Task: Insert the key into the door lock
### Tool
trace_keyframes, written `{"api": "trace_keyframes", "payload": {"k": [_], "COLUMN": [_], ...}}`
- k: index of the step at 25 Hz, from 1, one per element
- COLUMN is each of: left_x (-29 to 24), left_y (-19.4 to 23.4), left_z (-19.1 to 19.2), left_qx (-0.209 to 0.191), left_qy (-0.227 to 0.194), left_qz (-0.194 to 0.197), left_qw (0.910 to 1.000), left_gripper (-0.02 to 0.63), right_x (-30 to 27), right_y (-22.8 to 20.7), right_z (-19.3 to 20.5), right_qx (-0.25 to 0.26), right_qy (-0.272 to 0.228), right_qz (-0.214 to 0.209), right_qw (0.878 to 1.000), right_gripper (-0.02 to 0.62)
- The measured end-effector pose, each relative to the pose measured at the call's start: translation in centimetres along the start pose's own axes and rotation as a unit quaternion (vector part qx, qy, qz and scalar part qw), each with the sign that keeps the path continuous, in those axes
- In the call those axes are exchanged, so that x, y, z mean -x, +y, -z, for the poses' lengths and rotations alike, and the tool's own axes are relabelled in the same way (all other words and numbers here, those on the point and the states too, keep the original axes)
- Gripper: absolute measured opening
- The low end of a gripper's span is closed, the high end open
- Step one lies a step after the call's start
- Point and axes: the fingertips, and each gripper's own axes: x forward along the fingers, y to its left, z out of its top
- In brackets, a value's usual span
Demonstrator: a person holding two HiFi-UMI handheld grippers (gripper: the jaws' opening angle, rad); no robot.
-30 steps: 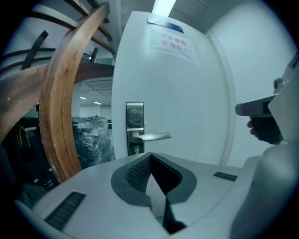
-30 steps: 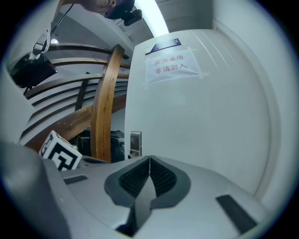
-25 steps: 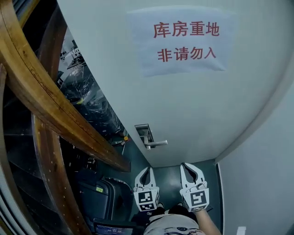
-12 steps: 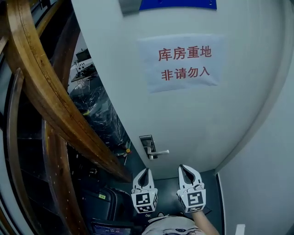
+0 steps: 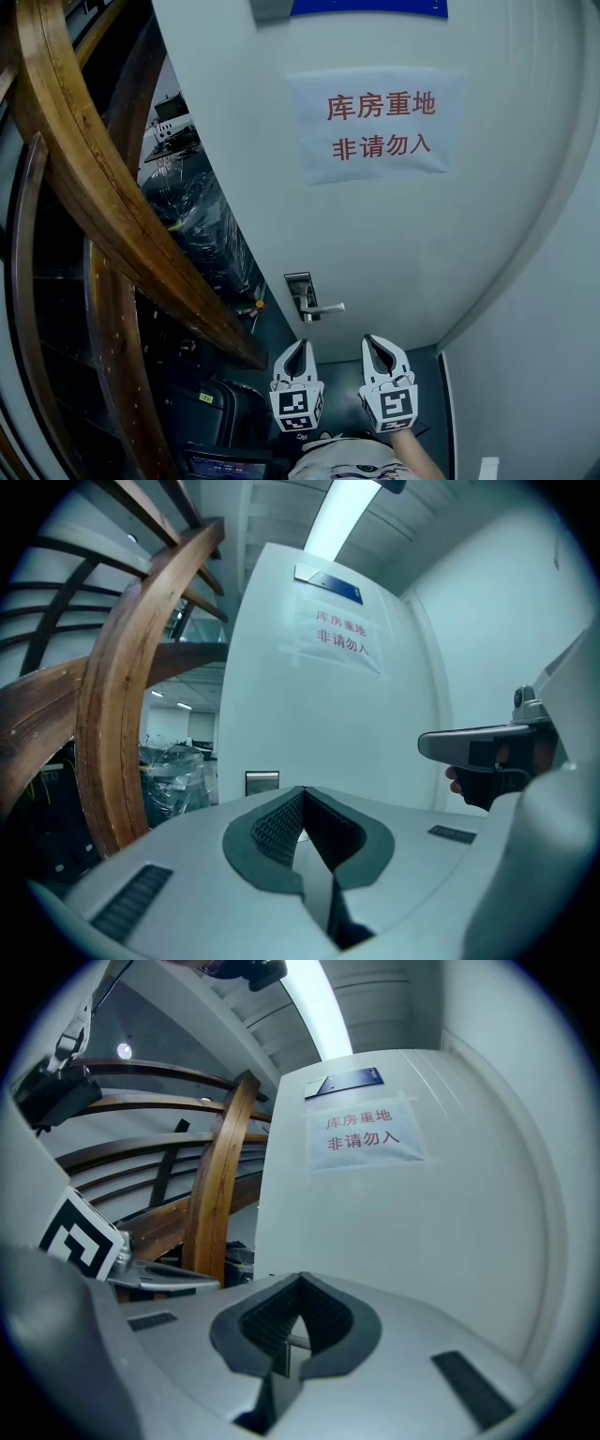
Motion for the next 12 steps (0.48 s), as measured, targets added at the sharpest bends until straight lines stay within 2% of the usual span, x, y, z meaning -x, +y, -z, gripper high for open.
{"api": "trace_keyframes", "payload": {"k": [12], "left_x": [-0.25], "left_y": [0.19], "left_z": [0.31], "left_qx": [0.009], "left_qy": [0.004], "left_qz": [-0.003], "left_qw": [0.9999], "left_gripper": [0.003], "right_x": [-0.29], "right_y": [-0.07], "right_z": [0.14], "right_qx": [0.002], "right_qy": [-0.002], "right_qz": [-0.001], "right_qw": [1.000], "right_gripper": [0.006]}}
